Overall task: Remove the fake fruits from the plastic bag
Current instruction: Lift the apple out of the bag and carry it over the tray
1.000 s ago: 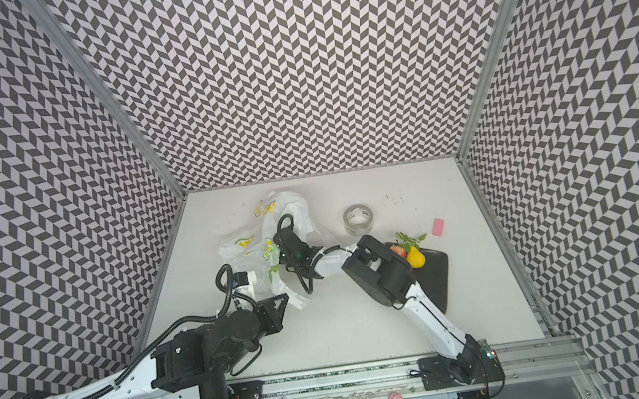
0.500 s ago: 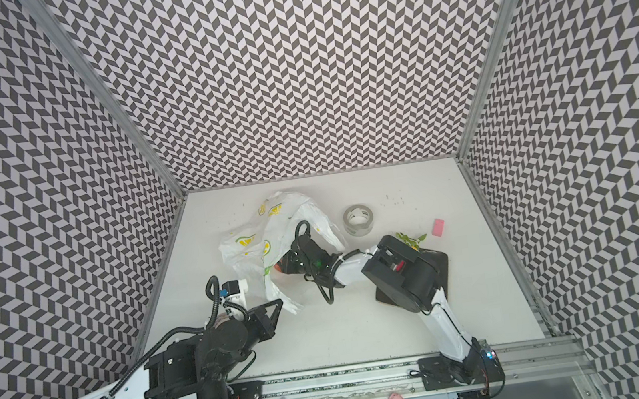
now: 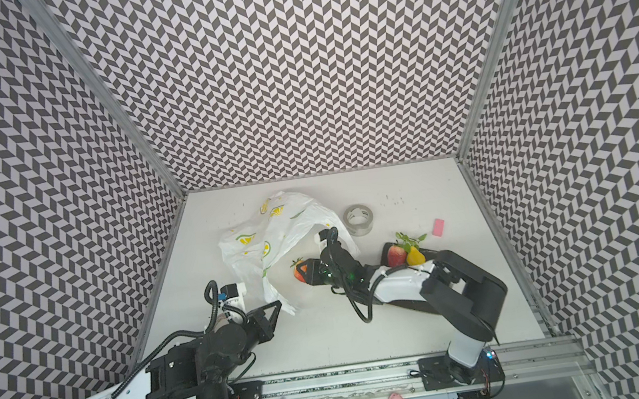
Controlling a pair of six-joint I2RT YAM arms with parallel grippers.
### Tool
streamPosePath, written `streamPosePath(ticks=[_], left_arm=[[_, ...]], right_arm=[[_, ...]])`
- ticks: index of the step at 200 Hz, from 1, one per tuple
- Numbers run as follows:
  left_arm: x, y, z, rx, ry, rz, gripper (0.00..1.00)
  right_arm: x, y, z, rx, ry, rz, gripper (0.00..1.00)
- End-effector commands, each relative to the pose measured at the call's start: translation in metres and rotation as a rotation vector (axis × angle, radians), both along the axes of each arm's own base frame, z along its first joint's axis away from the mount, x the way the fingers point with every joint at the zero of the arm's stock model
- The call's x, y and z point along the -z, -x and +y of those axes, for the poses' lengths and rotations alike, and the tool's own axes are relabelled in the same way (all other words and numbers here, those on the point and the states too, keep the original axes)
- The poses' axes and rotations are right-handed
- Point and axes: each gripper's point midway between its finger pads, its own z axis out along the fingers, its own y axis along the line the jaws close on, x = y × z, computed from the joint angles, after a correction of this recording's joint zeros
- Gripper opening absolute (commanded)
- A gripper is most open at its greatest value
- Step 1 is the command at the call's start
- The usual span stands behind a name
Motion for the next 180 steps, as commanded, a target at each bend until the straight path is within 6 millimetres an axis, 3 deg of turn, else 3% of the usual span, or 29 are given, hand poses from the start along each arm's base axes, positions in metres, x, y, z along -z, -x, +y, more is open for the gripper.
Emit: streamPosePath(ticks=[1, 43, 74, 93, 119, 180], left_arm=[[-0.005, -0.003, 0.004, -0.029, 0.043, -0.017, 0.0], [-0.005, -0.002, 0.003, -0.022, 0.059, -0.017, 0.0], [-0.008, -0.002, 0.003, -0.019, 0.063, -0.029, 0.0], [-0.007, -0.003, 0.002, -0.02, 0.062, -0.035, 0.0], [-0.007, -0.003, 0.001, -0.011, 0.055, -0.037, 0.0], [-0.008, 0.0, 0.003, -0.001, 0.055, -0.034, 0.0]], right_arm=[[-0.017, 0.017, -0.018, 0.007, -0.011, -0.032, 0.42], [-0.032, 0.042, -0.083, 0.095, 0.087, -0.063, 0.42], [-0.012, 0.062, -0.155, 0.265, 0.211, -0.01, 0.42], [-0.014, 0.069, -0.186, 0.349, 0.214, -0.015, 0.42], [-0.013, 0.066, -0.22, 0.452, 0.27, -0.009, 0.43], [-0.02, 0.034, -0.287, 0.685, 0.242, 0.013, 0.4]])
